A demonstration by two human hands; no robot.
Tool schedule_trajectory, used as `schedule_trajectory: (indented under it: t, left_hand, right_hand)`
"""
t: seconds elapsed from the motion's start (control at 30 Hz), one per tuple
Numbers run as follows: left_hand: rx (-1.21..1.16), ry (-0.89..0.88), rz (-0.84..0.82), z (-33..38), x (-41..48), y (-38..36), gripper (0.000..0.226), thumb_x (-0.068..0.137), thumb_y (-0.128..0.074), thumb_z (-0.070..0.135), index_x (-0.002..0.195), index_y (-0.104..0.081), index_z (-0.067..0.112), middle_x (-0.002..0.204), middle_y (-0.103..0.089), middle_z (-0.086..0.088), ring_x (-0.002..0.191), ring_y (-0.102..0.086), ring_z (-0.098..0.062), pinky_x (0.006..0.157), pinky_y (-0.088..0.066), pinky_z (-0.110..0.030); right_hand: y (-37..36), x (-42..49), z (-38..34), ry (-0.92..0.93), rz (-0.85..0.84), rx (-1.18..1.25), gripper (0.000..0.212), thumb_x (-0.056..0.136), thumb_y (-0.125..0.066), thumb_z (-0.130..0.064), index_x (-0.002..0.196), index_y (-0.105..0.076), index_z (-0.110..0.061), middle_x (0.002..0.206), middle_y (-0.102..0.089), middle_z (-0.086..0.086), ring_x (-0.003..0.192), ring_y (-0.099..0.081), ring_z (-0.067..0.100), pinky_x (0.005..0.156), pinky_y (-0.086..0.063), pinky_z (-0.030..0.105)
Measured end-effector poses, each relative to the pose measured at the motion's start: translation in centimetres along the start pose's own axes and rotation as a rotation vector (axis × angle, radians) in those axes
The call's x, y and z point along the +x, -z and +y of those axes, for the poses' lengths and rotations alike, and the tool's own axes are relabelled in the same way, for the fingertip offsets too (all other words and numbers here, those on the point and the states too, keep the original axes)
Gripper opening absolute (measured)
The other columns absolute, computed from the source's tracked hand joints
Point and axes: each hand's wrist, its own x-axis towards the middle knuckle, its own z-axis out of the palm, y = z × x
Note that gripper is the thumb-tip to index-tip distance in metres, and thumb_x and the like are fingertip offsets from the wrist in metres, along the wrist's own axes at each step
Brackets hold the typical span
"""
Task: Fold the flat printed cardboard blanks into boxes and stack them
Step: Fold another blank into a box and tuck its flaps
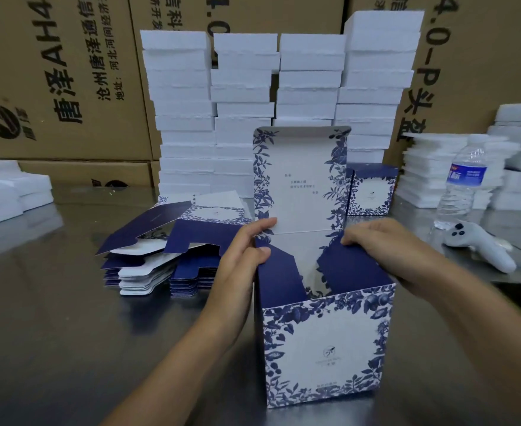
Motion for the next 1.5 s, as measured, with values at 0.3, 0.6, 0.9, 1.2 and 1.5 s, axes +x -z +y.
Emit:
schedule_trajectory:
  t: [0.3, 0.6, 0.9, 1.2, 1.5]
  left_hand:
    - [0.02, -0.001, -0.019, 0.1, -0.1, 0.0, 0.039, 0.073, -0.05, 0.027, 0.105, -0.065, 0.042, 0.123, -0.061, 0.012, 0.124, -0.051, -0.019, 0.11, -0.033, -0.051]
    - [-0.054, -0.036, 0.039, -0.3, 0.1, -0.1, 0.025, 0.086, -0.058, 0.024, 0.097, -0.05, 0.044, 0.094, -0.06, 0.002, 0.093, -0.058, -0.017, 0.087, -0.045, -0.029]
    - [-0.101, 0.007, 0.031, -0.5, 0.0, -0.4, 0.027, 0.1, -0.041, 0.02, 0.095, -0.066, 0.028, 0.086, -0.071, 0.015, 0.084, -0.068, -0.009, 0.076, -0.054, -0.025]
    - [-0.057, 0.027, 0.025, 0.3, 0.0, -0.2, 0.023, 0.093, -0.046, 0.026, 0.086, -0.065, 0.015, 0.07, -0.066, 0.013, 0.062, -0.059, -0.001, 0.055, -0.046, -0.01]
    - [-0.067, 0.226, 0.009, 2.0, 1.0, 0.3, 0.024, 0.088, -0.057, 0.009, 0.091, -0.07, 0.029, 0.069, -0.066, -0.001, 0.053, -0.061, -0.011, 0.047, -0.048, -0.017]
  right_hand:
    - [-0.3, 1.4, 1.2, 0.195, 0.078, -0.03, 0.046, 0.086, -0.05, -0.003, 0.048, -0.032, -0.022, 0.047, -0.029, -0.01, 0.041, -0.027, 0.005, 0.04, -0.02, 0.016]
    - [-0.9, 1.6, 2.7, 0.146, 0.178, 0.332, 0.027, 0.085, -0.057, -0.005, 0.074, -0.058, -0.029, 0.054, -0.059, -0.012, 0.043, -0.053, 0.0, 0.04, -0.039, 0.011]
    - [-1.6, 1.1, 2.3, 0.191, 0.146, 0.42, 0.036, 0.093, -0.032, 0.002, 0.071, -0.057, -0.01, 0.061, -0.063, -0.005, 0.056, -0.055, 0.002, 0.057, -0.042, 0.007]
    - [-1.6, -0.4, 1.5, 0.163, 0.14, 0.355, 0.024, 0.085, -0.064, -0.013, 0.064, -0.054, -0.011, 0.043, -0.053, -0.01, 0.037, -0.048, -0.002, 0.04, -0.037, 0.008]
    - [-1.0, -1.0, 0.8, -0.064, -0.049, 0.373, 0.018, 0.089, -0.059, -0.016, 0.079, -0.074, -0.015, 0.077, -0.074, 0.003, 0.059, -0.066, 0.011, 0.053, -0.05, 0.019]
